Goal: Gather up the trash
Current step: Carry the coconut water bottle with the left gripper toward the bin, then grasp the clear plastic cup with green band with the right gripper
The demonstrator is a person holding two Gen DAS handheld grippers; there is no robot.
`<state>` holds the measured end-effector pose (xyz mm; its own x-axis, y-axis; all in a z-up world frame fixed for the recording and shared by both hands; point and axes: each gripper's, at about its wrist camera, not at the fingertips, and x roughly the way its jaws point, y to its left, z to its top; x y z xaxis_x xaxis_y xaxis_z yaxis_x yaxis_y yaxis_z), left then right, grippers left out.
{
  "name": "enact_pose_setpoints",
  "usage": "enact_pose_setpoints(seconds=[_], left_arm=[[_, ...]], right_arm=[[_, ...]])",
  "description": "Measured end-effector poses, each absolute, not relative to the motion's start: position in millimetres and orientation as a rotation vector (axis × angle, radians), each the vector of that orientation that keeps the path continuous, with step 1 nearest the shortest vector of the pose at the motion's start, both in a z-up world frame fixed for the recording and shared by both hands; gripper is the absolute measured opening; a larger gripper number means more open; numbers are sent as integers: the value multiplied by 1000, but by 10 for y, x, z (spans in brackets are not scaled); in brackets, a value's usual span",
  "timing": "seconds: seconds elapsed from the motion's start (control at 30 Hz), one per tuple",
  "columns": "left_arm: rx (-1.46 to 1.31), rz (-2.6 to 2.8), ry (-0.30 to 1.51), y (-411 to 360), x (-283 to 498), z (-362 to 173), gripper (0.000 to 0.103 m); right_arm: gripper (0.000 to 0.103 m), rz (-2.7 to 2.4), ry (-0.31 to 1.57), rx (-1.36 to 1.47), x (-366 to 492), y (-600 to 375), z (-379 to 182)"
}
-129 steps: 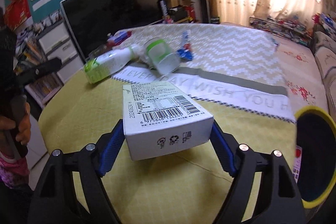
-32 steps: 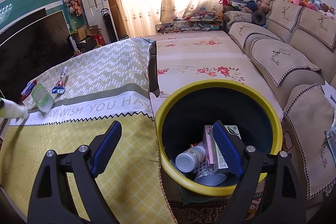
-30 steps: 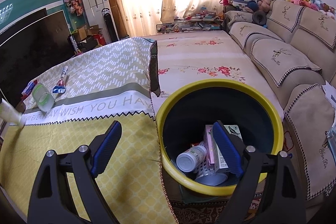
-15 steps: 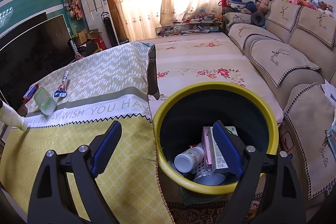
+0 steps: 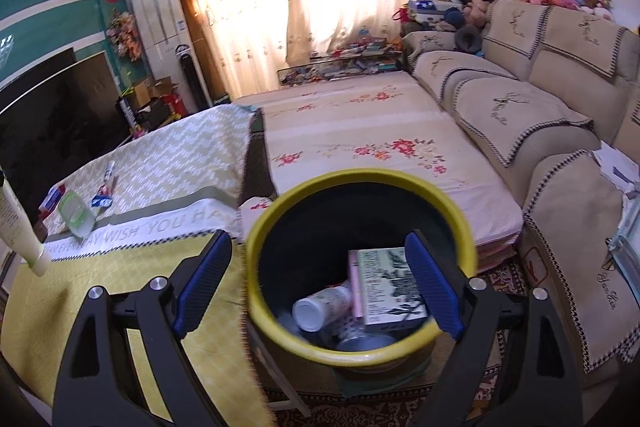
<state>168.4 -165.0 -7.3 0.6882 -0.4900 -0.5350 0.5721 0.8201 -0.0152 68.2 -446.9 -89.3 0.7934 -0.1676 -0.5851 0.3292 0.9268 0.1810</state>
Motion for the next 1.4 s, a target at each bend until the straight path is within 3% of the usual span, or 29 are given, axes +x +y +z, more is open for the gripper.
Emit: enact_pose_setpoints(seconds=[0.5,0.53,0.6,0.67,0.97,1.4], left_arm=[[285,-982,601,-4167,1747,-202,52],[299,-976,614,-4304,1793,-276,54],[316,-948,635,-4517,1892,-409,72],[306,-923,662,-4556,1937,-490,73],[179,-776,620,-3309,1806,-310,81],[106,-349,582,-1015,1405,-286,87]], right_arm=[[84,-446,541,335,105,-5153,-813],[84,-448,542,337,107,-5157,-814],[84,-448,546,343,108,-5183,-826],[84,-443,548,342,117,-5173,-828],[84,-332,584,315,406,-4839,-861],[84,185,684,142,1590,-3156,-705]])
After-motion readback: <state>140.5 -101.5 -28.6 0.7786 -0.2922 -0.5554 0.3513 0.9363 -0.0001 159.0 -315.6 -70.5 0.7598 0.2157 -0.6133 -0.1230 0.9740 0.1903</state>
